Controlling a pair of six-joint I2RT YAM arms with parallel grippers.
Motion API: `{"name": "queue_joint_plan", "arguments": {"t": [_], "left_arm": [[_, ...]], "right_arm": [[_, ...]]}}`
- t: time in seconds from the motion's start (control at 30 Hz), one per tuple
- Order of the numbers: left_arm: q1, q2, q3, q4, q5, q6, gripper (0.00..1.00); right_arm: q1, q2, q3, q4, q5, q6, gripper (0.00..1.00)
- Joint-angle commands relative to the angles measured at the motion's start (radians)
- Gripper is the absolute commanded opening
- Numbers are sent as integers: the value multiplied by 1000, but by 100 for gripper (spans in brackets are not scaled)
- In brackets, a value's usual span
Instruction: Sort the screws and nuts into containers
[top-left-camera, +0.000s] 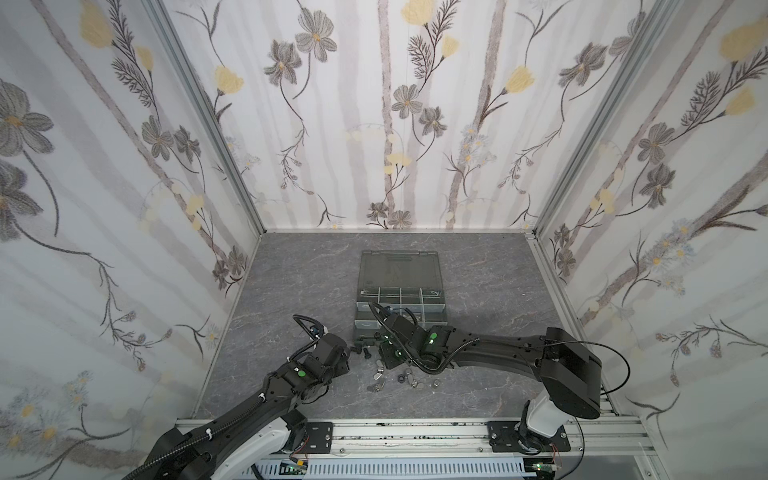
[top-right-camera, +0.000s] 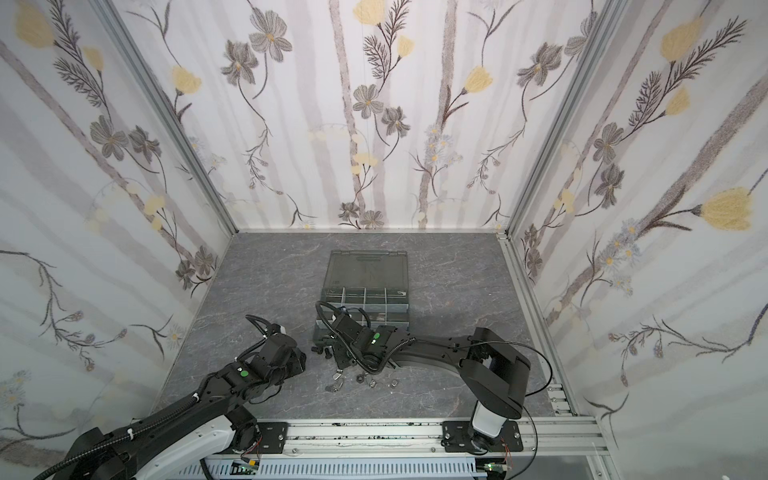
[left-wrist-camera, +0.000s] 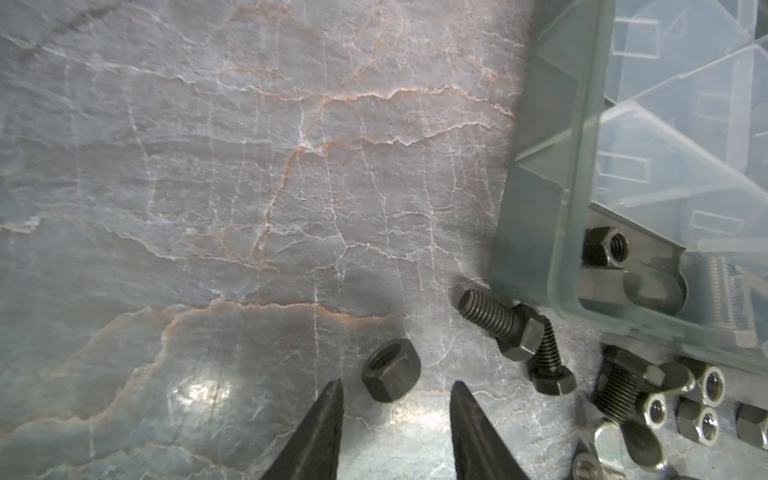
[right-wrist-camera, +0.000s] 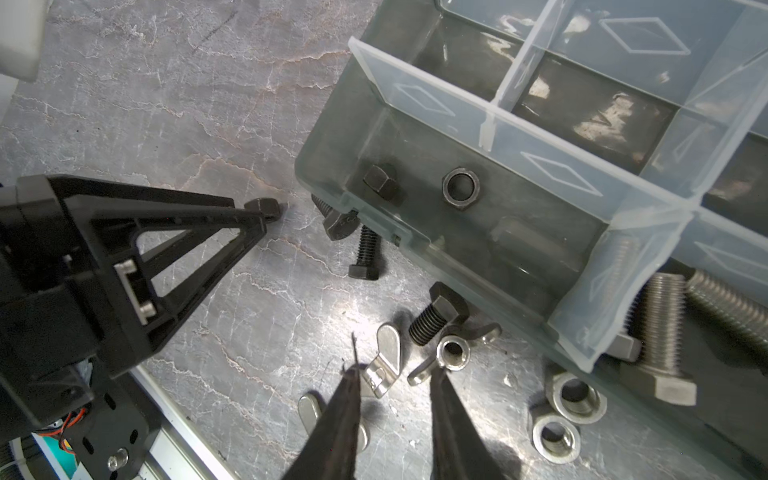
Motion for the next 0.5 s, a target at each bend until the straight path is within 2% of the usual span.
{"name": "queue_joint_plan", "arguments": {"t": [0.0,0.47], "left_arm": [[0,29,20,18,-28,17,45],[-2,172,64,54,-41,58,45]], "right_arm": [[1,-8,-4,47,-5,17,31],[1,-8,-14,43,-9,14,31]]}}
